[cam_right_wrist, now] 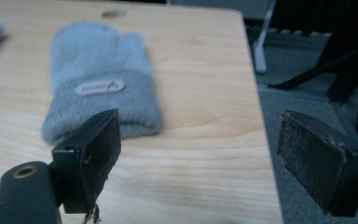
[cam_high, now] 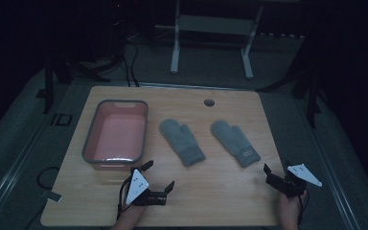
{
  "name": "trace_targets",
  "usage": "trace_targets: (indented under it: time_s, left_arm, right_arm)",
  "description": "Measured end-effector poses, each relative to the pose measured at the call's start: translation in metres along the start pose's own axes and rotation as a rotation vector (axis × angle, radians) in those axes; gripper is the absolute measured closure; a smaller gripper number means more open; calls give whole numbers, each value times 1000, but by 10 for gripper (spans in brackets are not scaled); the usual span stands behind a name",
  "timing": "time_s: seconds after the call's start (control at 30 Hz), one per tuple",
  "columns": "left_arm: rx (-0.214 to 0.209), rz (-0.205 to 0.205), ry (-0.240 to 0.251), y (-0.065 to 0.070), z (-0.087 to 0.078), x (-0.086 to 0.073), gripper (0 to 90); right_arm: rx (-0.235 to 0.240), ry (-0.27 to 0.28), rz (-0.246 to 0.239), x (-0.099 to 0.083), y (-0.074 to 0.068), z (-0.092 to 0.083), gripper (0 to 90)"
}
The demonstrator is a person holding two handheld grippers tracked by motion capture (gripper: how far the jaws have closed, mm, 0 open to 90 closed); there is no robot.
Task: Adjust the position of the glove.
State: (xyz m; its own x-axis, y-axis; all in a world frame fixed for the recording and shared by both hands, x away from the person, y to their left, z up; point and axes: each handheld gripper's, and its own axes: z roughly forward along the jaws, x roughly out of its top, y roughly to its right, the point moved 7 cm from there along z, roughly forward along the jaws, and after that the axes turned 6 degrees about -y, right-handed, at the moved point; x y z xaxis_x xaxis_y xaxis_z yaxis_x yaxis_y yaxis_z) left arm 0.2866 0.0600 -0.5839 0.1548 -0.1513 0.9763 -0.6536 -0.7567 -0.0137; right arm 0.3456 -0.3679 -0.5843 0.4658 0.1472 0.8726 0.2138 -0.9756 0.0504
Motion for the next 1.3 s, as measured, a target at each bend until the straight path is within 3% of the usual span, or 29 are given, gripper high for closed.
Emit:
trace_targets:
  time_s: [0.23, 0.37, 0.5, 0.6, 0.7, 0.87, 0.93, 0.97, 1.1, 1.2, 1.3]
  left_arm:
    - [-1, 3, 1, 0, 0, 0, 2]
    - [-2, 1, 1, 0, 0, 0, 2]
    - [-2, 5, 1, 0, 0, 0, 2]
    - [-1, 5, 2, 0, 0, 0, 2]
    - [-1, 2, 2, 0, 0, 0, 2]
    - [0, 4, 4, 1, 0, 0, 2]
    - [0, 5, 4, 1, 0, 0, 2]
    - [-1, 4, 5, 1, 0, 0, 2]
    - [-2, 1, 5, 0, 0, 0, 2]
    - [-1, 2, 5, 1, 0, 0, 2]
    - [-1, 1, 6, 0, 0, 0, 2]
  right_arm:
    - [32, -62, -44, 1, -7, 4, 139]
    - [90, -75, -11, 14, -11, -3, 130]
    - [93, -83, -37, 24, -13, -6, 120]
    - [69, -83, -79, 39, -14, -8, 119]
    - [162, -123, -76, 50, -20, -7, 152]
    - [212, -89, -77, 69, -29, -6, 159]
    - [201, -88, -80, 72, -31, -6, 162]
    - [204, -113, -100, 78, -35, -4, 170]
    - [196, -112, -140, 89, -46, -2, 141]
    - [266, -148, -118, 96, -57, 3, 143]
    - [310, -142, -105, 104, -67, 7, 126]
